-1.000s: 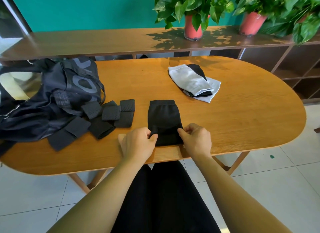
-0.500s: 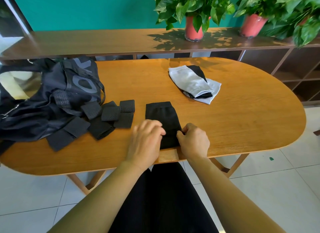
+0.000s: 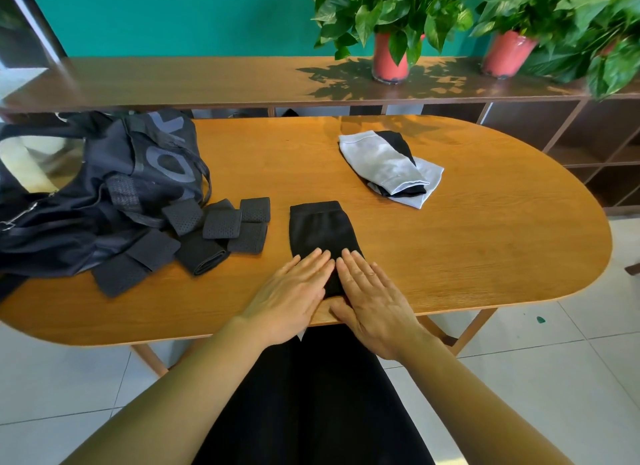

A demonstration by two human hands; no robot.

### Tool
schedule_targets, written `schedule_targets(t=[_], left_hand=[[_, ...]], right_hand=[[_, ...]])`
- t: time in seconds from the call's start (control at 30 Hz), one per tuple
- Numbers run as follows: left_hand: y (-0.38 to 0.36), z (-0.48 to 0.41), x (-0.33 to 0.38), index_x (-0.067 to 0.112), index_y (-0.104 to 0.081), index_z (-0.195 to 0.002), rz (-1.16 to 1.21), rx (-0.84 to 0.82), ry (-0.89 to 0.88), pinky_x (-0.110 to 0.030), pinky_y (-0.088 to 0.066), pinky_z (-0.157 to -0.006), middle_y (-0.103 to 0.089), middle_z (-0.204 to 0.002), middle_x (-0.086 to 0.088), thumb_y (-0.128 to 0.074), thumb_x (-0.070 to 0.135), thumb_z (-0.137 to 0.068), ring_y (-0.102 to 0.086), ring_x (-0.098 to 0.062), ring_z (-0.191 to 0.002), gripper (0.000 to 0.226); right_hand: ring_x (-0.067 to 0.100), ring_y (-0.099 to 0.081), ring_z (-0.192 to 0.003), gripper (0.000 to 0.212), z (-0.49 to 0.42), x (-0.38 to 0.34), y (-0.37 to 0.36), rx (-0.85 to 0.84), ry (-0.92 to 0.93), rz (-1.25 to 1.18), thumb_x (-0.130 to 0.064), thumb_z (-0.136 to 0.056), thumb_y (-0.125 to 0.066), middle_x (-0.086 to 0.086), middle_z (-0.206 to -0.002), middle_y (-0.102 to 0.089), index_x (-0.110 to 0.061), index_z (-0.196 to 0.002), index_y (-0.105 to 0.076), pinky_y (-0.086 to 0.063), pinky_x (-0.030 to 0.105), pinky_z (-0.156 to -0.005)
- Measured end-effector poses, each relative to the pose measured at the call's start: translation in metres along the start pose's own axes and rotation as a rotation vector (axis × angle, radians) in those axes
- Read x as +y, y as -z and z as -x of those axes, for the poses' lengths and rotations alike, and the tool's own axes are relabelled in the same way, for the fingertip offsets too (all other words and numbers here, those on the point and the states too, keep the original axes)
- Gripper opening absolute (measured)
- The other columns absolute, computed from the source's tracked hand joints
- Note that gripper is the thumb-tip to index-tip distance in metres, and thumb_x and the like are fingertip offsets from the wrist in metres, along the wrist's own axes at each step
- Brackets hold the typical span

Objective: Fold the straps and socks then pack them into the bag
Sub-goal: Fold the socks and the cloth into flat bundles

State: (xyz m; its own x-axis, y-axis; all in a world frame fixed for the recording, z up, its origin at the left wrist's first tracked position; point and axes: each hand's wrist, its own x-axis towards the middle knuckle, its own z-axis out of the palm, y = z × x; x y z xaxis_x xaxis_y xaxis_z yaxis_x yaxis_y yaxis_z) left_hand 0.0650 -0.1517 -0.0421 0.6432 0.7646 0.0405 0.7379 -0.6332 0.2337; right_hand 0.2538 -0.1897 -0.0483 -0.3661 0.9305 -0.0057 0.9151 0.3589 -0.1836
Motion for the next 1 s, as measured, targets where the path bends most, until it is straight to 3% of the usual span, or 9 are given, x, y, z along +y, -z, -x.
schedule_targets(t=[0.1, 0.27, 0.37, 0.43, 0.47, 0.57, 0.7, 0.87, 1.0], left_hand=[[-0.002, 0.004, -0.006, 0.021, 0.000, -0.153, 0.016, -0.018, 0.038, -0.023, 0.006, -0.118, 0.005, -0.161, 0.007, -0.022, 0.033, -0.105, 0.013, -0.001, -0.144, 0.055], [0.003, 0.007, -0.010, 0.018, -0.003, -0.154, -0.041, -0.039, 0.056, -0.027, 0.006, -0.119, 0.003, -0.161, 0.005, -0.021, 0.037, -0.104, 0.009, -0.004, -0.146, 0.056], [0.019, -0.001, -0.017, 0.018, -0.018, -0.153, 0.052, 0.011, 0.078, -0.033, -0.004, -0.121, -0.008, -0.161, 0.004, -0.025, 0.037, -0.104, -0.001, -0.006, -0.147, 0.052], [0.036, -0.017, -0.021, 0.016, -0.030, -0.149, 0.094, 0.084, 0.103, -0.039, -0.018, -0.119, -0.019, -0.159, 0.002, -0.031, 0.031, -0.104, -0.012, -0.010, -0.147, 0.048], [0.044, -0.026, -0.022, 0.015, -0.036, -0.147, 0.088, 0.114, 0.109, -0.041, -0.022, -0.117, -0.025, -0.158, 0.001, -0.035, 0.028, -0.104, -0.018, -0.013, -0.146, 0.045], [0.065, -0.054, -0.026, 0.011, -0.049, -0.138, 0.051, 0.125, 0.145, -0.043, -0.031, -0.111, -0.044, -0.146, -0.002, -0.045, 0.023, -0.101, -0.036, -0.022, -0.138, 0.039], [0.069, -0.089, -0.044, 0.008, -0.053, -0.123, -0.022, -0.027, 0.256, -0.046, -0.042, -0.096, -0.057, -0.124, -0.006, -0.057, 0.032, -0.094, -0.051, -0.029, -0.117, 0.038], [0.064, -0.118, -0.062, 0.015, -0.038, -0.138, -0.028, -0.227, 0.342, -0.044, -0.040, -0.098, -0.052, -0.134, -0.004, -0.065, 0.038, -0.088, -0.049, -0.027, -0.120, 0.061], [0.070, -0.134, -0.066, 0.021, -0.033, -0.142, 0.006, -0.318, 0.394, -0.046, -0.032, -0.103, -0.046, -0.139, 0.000, -0.071, 0.037, -0.084, -0.044, -0.026, -0.127, 0.071]], right_hand=[[0.008, 0.025, -0.141, 0.076, 0.001, 0.003, -0.001, -0.041, -0.028, 0.062, -0.062, -0.087, 0.008, -0.004, -0.157, 0.020, -0.019, -0.150, 0.012, 0.011, 0.031, -0.118], [0.005, 0.022, -0.142, 0.081, 0.003, -0.004, 0.008, -0.043, -0.058, -0.087, -0.066, -0.085, 0.007, -0.006, -0.157, 0.016, -0.020, -0.151, 0.003, 0.013, 0.029, -0.117], [0.011, -0.016, -0.144, 0.069, -0.009, -0.001, 0.023, 0.180, -0.078, -0.287, -0.057, -0.093, -0.013, -0.001, -0.154, -0.027, -0.019, -0.145, -0.037, -0.010, 0.036, -0.119], [0.019, -0.044, -0.129, 0.042, -0.026, 0.008, 0.034, 0.384, -0.116, -0.272, -0.037, -0.096, -0.041, 0.002, -0.134, -0.056, -0.017, -0.129, -0.057, -0.034, 0.039, -0.107], [0.019, -0.048, -0.122, 0.035, -0.036, 0.012, 0.040, 0.415, -0.144, -0.265, -0.028, -0.094, -0.050, 0.001, -0.125, -0.062, -0.017, -0.126, -0.061, -0.038, 0.037, -0.101], [0.019, -0.044, -0.122, 0.039, -0.067, 0.023, 0.056, 0.335, -0.197, -0.288, -0.021, -0.090, -0.058, -0.001, -0.120, -0.064, -0.018, -0.129, -0.058, -0.039, 0.034, -0.097], [0.021, -0.031, -0.132, 0.051, -0.102, 0.032, 0.067, 0.148, -0.200, -0.285, -0.025, -0.088, -0.061, 0.002, -0.129, -0.058, -0.019, -0.138, -0.047, -0.036, 0.035, -0.101], [0.024, -0.024, -0.136, 0.073, -0.138, 0.041, 0.070, -0.047, -0.157, -0.149, -0.031, -0.085, -0.065, 0.003, -0.145, -0.041, -0.021, -0.148, -0.028, -0.030, 0.037, -0.105], [0.027, -0.024, -0.134, 0.087, -0.157, 0.049, 0.069, -0.205, -0.161, -0.035, -0.035, -0.080, -0.071, 0.005, -0.143, -0.038, -0.021, -0.150, -0.020, -0.030, 0.041, -0.105]])
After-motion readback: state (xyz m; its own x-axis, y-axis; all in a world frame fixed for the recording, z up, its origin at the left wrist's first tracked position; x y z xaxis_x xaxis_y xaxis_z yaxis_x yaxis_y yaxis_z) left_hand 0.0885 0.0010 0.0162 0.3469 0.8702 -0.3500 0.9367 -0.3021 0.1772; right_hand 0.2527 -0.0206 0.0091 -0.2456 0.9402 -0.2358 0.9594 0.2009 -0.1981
